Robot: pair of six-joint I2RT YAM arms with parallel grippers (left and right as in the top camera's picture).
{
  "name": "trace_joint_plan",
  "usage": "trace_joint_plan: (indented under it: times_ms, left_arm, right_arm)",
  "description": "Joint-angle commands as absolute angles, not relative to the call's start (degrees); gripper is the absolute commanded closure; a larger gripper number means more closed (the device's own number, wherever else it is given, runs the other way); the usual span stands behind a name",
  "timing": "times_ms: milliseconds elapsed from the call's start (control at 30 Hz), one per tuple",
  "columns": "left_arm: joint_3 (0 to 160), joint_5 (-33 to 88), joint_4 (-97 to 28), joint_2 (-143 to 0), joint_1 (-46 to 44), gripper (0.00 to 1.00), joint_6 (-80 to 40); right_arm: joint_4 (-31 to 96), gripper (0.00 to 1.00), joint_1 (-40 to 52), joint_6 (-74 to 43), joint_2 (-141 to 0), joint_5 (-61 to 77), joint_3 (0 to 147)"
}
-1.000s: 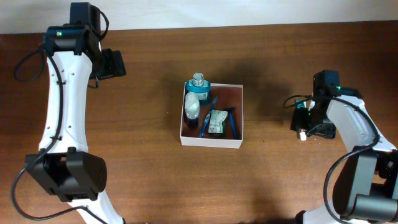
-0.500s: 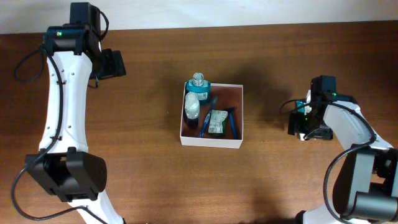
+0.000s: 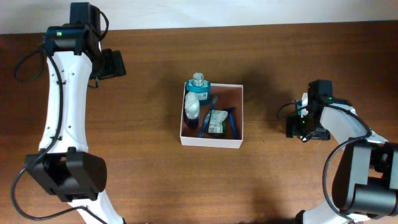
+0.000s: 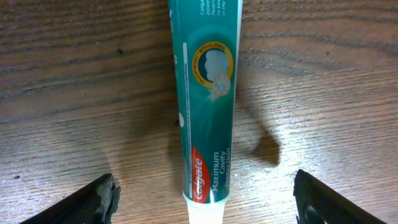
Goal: Pack container
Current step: 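Lower the right gripper and grasp the teal Colgate toothpaste tube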
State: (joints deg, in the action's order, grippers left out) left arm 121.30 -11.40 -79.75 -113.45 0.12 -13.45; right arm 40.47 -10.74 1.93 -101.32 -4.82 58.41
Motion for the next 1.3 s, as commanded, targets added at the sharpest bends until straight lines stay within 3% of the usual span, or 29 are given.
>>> trace_joint_plan:
  times_ms: [0, 500, 600, 667, 767, 1033, 1267]
  left_arm:
    - [122.08, -11.84, -79.77, -111.90, 0.01, 0.01, -13.19]
    - [122.08, -11.84, -79.77, -111.90, 0.01, 0.00, -13.19]
    - [122.08, -11.84, -79.77, -111.90, 0.01, 0.01, -13.19]
    - [122.08, -11.84, -79.77, -111.90, 0.01, 0.01, -13.19]
    - [122.08, -11.84, -79.77, -111.90, 0.01, 0.00, -13.19]
    - [122.08, -11.84, -79.77, -111.90, 0.01, 0.01, -13.19]
    - [122.08, -11.84, -79.77, -111.90, 0.01, 0.01, -13.19]
  right_arm:
    - [39.97, 0.17, -11.00, 2.61, -101.75, -4.49, 57.63]
    - [35.70, 0.14, -11.00, 2.81, -101.75, -4.43, 55.29]
    - [35.70, 0.25, -11.00, 2.79, -101.75, -2.81, 55.29]
    - [35.70, 0.49, -11.00, 2.79, -101.75, -1.80, 55.29]
    - [35.73, 0.63, -10.94, 2.76, -101.75, -1.69, 55.29]
    - [35.73, 0.78, -10.94, 2.72, -101.75, -1.69, 55.29]
    - [35.73, 0.80, -10.94, 2.52, -101.75, -1.69, 55.29]
